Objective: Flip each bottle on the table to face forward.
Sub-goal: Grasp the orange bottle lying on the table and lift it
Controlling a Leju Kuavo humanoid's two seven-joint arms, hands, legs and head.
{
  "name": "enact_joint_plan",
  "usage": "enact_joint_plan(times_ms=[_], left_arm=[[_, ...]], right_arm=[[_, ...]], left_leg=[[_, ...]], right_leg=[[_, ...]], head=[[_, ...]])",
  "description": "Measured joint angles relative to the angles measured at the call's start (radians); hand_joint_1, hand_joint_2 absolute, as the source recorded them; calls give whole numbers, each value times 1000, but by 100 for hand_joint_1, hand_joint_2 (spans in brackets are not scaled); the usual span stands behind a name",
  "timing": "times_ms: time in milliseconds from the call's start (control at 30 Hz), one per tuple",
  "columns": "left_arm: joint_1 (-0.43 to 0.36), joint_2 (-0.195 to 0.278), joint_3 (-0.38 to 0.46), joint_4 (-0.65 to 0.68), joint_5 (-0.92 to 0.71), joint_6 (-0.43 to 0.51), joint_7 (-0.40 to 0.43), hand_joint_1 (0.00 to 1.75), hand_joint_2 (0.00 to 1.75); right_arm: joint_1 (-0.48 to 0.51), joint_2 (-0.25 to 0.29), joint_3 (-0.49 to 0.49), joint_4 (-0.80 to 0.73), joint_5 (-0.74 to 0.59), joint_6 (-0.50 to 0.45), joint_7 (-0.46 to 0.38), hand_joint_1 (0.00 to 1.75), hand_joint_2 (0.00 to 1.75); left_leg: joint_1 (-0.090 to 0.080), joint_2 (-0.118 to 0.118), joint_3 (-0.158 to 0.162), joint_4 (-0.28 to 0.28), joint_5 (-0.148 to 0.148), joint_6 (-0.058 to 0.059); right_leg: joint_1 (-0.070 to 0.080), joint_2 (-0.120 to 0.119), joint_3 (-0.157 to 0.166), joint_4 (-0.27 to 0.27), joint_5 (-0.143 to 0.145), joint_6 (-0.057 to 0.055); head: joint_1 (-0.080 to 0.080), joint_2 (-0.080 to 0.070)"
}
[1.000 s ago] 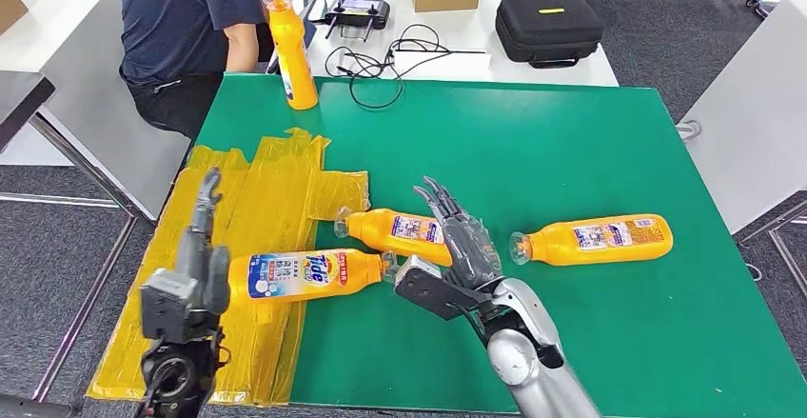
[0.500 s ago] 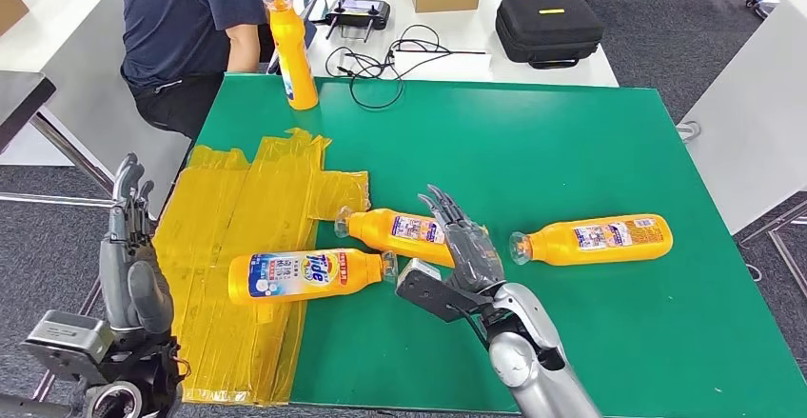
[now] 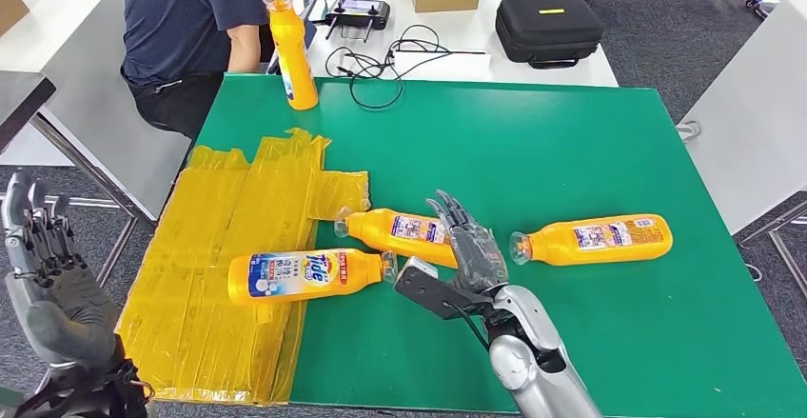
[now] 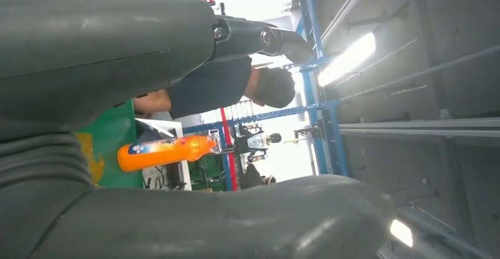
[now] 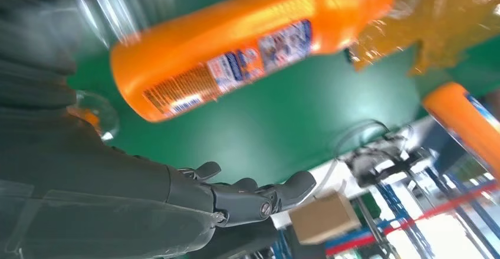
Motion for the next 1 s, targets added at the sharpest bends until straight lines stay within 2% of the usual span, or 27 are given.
enact_joint_plan(times_ms=[100,367,633,967,1000], left_arm=[[19,-4,16,-14,39,-27,4,0,0],[29,-16,31,-21,91,-83,19,0,0],[-13,-16,28,9,125,-111,13,0,0],[-45,-15,20,48,142,-117,7,0,0],[-50,-15,20,52,146,-117,5,0,0]], right_arm=[[-22,4,6,29,28,18,29,0,175],[-173,29,15,269,28,15,33,0,175],[-200,38,21,443,56,-47,73,0,175],[-221,56,25,515,81,-54,105,0,175],[-222,57,25,519,88,-48,111,9,175]], left_leg=[[0,0,0,0,0,0],[0,-1,1,0,1,1],[0,0,0,0,1,1],[0,0,2,0,1,1],[0,0,2,0,1,1]], right_leg=[[0,0,0,0,0,0],[0,-1,1,0,1,0],[0,0,1,0,1,0],[0,0,1,0,1,0],[0,0,1,0,1,0]], head=[[0,0],[0,0],[0,0],[0,0],[0,0]])
